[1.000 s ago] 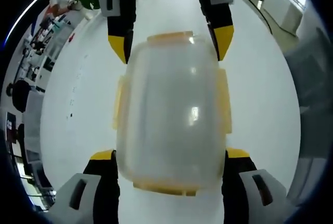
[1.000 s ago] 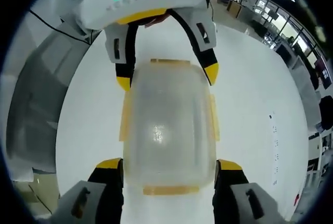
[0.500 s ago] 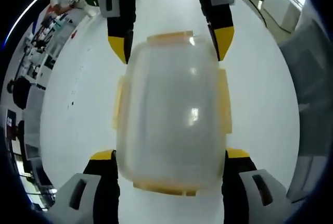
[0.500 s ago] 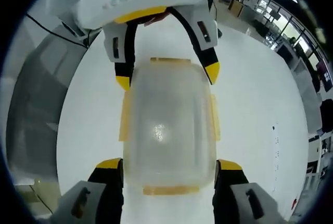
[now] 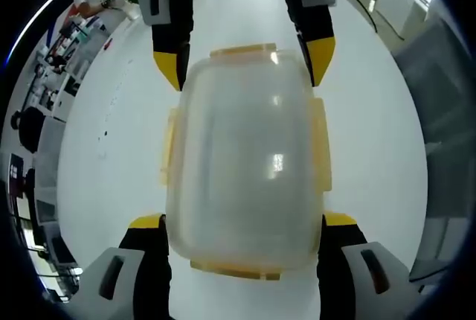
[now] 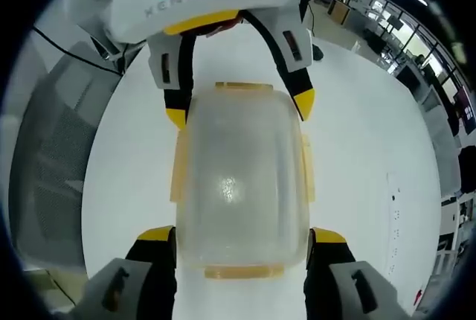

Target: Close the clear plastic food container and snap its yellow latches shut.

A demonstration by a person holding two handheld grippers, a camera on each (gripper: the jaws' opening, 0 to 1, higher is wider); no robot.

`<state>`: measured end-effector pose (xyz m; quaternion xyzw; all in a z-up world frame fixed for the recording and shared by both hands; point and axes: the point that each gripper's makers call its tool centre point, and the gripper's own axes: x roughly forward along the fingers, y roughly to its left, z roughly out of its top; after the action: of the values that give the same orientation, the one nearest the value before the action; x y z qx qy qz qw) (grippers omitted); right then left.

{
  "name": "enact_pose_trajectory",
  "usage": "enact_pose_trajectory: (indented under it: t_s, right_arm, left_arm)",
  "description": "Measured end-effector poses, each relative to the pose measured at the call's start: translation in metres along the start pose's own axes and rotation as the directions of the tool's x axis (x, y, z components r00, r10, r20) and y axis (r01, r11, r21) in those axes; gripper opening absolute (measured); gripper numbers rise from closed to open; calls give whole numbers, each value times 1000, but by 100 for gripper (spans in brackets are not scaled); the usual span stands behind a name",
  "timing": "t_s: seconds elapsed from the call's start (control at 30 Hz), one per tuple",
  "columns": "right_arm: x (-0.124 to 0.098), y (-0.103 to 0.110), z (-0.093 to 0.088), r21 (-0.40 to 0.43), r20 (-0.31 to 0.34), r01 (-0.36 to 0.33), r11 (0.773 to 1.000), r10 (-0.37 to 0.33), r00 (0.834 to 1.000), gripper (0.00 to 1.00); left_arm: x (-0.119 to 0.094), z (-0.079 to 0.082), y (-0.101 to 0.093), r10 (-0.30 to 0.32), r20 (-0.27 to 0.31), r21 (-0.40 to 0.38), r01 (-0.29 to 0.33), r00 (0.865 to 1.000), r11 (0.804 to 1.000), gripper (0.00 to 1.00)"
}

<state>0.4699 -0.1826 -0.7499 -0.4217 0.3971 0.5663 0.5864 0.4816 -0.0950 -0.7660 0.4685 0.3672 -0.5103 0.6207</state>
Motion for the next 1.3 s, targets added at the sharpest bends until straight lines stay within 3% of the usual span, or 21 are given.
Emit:
enact_pose_trajectory:
  t_s: [0.5, 1.3]
  right_arm:
    - [2, -8, 5, 8, 8, 4, 1000, -4, 1000, 70]
    - [5, -38, 10, 5, 6, 6, 1000, -6, 1000, 70]
  left_arm:
    - [0, -5, 9, -3, 8, 9, 3, 1000, 1000, 80]
    - [5, -10, 39, 2, 20, 4, -3, 1000, 1000, 80]
